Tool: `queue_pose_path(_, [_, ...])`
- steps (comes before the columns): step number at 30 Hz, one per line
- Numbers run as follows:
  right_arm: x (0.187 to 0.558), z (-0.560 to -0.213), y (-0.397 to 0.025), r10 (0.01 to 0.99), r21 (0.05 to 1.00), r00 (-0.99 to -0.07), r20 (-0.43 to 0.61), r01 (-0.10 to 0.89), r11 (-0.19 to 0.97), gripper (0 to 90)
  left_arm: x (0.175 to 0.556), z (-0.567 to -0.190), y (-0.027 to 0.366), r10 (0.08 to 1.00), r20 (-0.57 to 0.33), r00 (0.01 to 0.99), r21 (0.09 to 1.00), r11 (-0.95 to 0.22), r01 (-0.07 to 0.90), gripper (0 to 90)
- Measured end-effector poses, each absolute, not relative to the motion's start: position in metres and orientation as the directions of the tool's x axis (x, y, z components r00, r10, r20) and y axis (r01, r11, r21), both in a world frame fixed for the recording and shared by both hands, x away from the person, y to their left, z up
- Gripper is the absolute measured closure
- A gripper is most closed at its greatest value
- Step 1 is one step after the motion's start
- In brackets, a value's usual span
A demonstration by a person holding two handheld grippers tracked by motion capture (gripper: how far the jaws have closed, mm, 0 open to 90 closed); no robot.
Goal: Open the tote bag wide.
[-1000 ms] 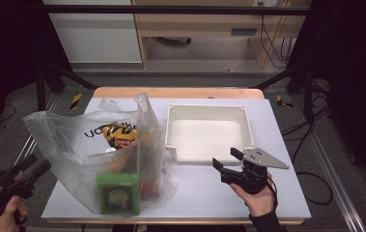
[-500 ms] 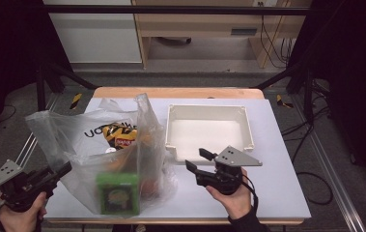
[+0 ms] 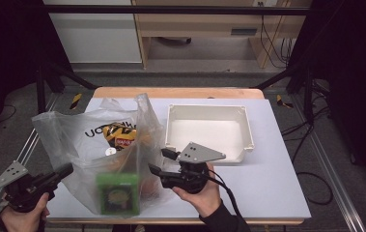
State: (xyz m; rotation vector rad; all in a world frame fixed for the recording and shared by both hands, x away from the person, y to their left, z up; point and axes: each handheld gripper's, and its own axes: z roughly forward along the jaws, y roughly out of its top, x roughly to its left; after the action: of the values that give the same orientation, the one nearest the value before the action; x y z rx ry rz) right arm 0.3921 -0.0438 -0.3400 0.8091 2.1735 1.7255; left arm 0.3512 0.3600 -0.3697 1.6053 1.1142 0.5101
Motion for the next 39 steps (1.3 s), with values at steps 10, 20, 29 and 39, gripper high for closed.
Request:
queue_pose_path(10, [0.389,-0.35,-0.046,0.513,0.941,-0.847,0.143,0.277,0.196,90.0,0.349,-0.372,0.357,0.841,-0.201,0.502,0.915,-0.022,0.403,88.5])
queue_pose_path(20, [0.375,-0.394,-0.061,0.484,0.875,-0.851,0.204,0.38,0.299,90.0,0.338,-0.399,0.351,0.819,-0.237,0.522,0.887,-0.037,0.461,89.3])
queue_pose_path(29, [0.374,-0.427,-0.069,0.507,0.833,-0.823,0.254,0.453,0.318,90.0,0.34,-0.423,0.345,0.816,-0.227,0.532,0.854,-0.096,0.511,89.6])
queue_pose_path(39, [0.386,-0.465,-0.063,0.563,0.782,-0.777,0.281,0.526,0.334,90.0,0.35,-0.447,0.338,0.816,-0.234,0.529,0.801,-0.147,0.581,88.9])
